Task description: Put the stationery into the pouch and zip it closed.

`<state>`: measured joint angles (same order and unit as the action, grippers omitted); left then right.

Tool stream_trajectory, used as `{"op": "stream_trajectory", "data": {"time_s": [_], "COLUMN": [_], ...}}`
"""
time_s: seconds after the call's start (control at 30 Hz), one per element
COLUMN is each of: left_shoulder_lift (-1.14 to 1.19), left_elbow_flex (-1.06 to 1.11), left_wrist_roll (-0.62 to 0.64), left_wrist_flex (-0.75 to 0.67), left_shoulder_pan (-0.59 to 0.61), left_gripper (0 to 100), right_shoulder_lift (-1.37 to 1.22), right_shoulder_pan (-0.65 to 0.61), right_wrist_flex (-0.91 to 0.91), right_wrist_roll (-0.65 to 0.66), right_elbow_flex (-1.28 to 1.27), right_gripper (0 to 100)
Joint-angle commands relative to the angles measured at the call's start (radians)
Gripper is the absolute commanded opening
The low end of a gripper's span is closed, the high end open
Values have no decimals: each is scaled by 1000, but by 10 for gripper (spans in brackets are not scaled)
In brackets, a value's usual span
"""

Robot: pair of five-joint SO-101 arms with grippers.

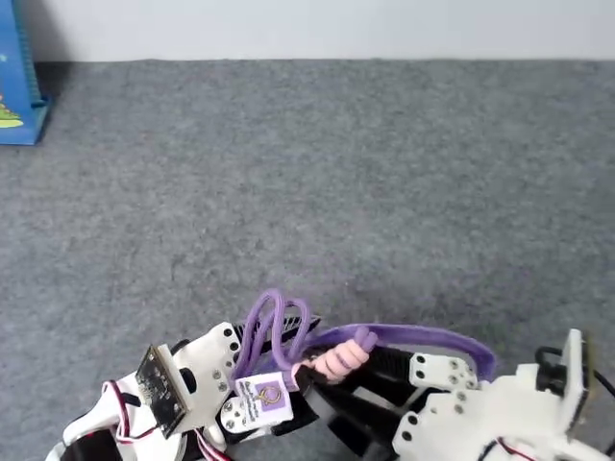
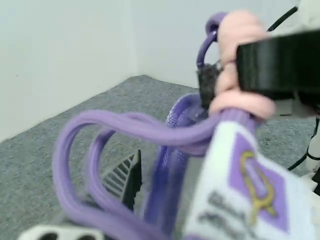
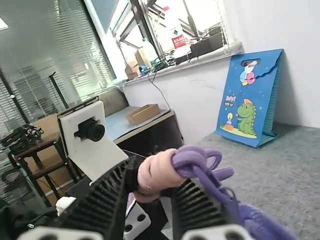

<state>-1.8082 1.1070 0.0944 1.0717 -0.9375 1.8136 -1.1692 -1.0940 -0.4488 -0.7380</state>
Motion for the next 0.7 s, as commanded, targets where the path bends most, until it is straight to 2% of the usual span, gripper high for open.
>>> {"op": "stream_trajectory", "data": {"time_s": [0.0, 0.2, 0.3, 0.43, 0.5, 0.67], "left_shoulder_lift": [-11, -11, -11, -11, -11, -11], "left_elbow_flex": [-22, -30, -33, -31, -31, -31], "left_wrist_roll": [3, 3, 0, -83, -110, -115], "left_wrist_flex": [6, 6, 6, 5, 0, 8], "left_shoulder_pan": [-5, -35, -161, -315, -325, -324], "left_gripper": [261, 231, 153, 57, 14, 13], "right_shoulder_lift": [-1, -2, -2, -2, -2, -2], "right_shoulder_pan": [-73, -91, -91, -91, -91, -88], "right_wrist_flex": [-24, -97, -107, -107, -110, -110], "right_wrist_roll": [18, 18, 18, 20, 20, 20], "right_elbow_flex": [77, 175, 175, 175, 175, 175], "right_gripper": [8, 8, 8, 8, 8, 8]}}
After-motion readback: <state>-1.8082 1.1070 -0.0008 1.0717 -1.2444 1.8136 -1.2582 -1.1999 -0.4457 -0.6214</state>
